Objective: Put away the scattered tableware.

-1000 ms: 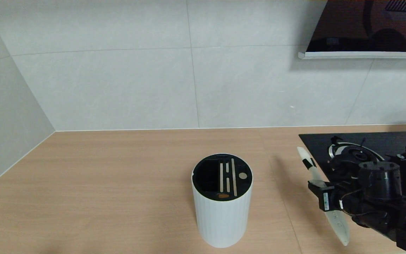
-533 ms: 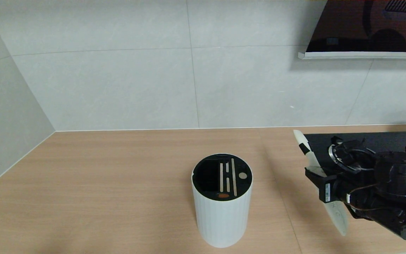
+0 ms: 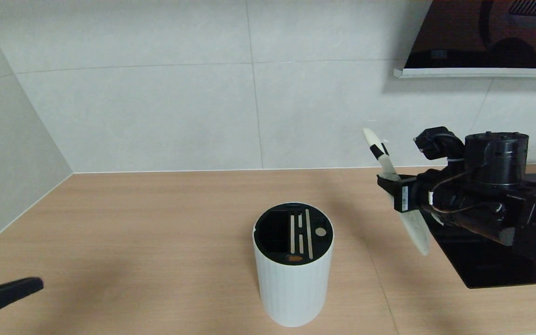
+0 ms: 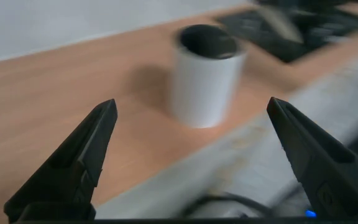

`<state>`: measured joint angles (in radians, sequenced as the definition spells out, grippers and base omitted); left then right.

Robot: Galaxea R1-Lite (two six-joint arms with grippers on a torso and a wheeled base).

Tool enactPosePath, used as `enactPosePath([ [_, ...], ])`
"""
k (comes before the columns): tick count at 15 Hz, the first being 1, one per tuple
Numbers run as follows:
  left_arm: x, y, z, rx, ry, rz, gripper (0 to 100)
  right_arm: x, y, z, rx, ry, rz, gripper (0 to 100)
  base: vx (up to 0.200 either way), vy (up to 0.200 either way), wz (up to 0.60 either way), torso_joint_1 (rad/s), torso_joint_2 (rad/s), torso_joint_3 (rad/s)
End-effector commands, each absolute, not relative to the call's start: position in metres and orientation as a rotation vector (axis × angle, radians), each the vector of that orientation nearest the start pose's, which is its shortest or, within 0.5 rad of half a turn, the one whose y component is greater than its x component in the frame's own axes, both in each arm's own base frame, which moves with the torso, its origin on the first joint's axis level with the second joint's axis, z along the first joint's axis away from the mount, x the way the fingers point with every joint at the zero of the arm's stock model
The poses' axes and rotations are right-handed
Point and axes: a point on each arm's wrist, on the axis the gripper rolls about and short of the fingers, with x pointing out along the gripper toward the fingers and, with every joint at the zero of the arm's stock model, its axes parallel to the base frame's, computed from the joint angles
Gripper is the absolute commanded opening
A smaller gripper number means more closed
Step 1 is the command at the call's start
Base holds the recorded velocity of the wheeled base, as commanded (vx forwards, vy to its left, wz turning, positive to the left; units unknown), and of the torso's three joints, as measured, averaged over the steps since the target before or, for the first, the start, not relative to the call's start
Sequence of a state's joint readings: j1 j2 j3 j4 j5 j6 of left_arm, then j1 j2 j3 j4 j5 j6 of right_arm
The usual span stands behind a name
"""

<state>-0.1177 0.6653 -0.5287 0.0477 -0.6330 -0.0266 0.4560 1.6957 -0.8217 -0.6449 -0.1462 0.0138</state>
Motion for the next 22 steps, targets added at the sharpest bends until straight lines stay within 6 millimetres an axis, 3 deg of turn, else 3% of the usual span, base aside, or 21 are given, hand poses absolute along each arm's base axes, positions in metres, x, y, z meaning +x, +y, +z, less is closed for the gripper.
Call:
enactPosePath([
  [1,0.106,-0.041,0.224,-0.152,0.355,-0.898,100,0.262,0.152,0.207,-0.045,0.172,0.386,0,0.000,0.000,0.00,0.000,0.00,0.000],
  [3,0.134,-0.049,0.213,-0.164,0.388,-0.900,100,0.244,0.171,0.211,-0.045,0.159,0.467,0,0.000,0.000,0.00,0.000,0.00,0.000],
  [5,0.147,-0.058,0.206,-0.199,0.417,-0.929,100,0.226,0.181,0.209,-0.052,0.165,0.529,0,0.000,0.000,0.00,0.000,0.00,0.000],
  [9,0.150,-0.073,0.211,-0.364,0.427,-0.985,100,0.209,0.199,0.210,-0.007,0.175,0.611,0,0.000,0.000,0.00,0.000,0.00,0.000],
  [14,0.152,-0.087,0.203,-0.440,0.436,-1.053,100,0.186,0.222,0.213,0.047,0.185,0.716,0,0.000,0.000,0.00,0.000,0.00,0.000],
  [18,0.160,-0.096,0.209,-0.546,0.399,-1.083,100,0.171,0.242,0.211,0.084,0.214,0.795,0,0.000,0.000,0.00,0.000,0.00,0.000],
  [20,0.171,-0.101,0.215,-0.653,0.358,-1.055,100,0.164,0.250,0.207,0.081,0.226,0.830,0,0.000,0.000,0.00,0.000,0.00,0.000],
  [22,0.183,-0.114,0.208,-0.688,0.333,-0.975,100,0.160,0.254,0.207,0.105,0.239,0.845,0,0.000,0.000,0.00,0.000,0.00,0.000],
])
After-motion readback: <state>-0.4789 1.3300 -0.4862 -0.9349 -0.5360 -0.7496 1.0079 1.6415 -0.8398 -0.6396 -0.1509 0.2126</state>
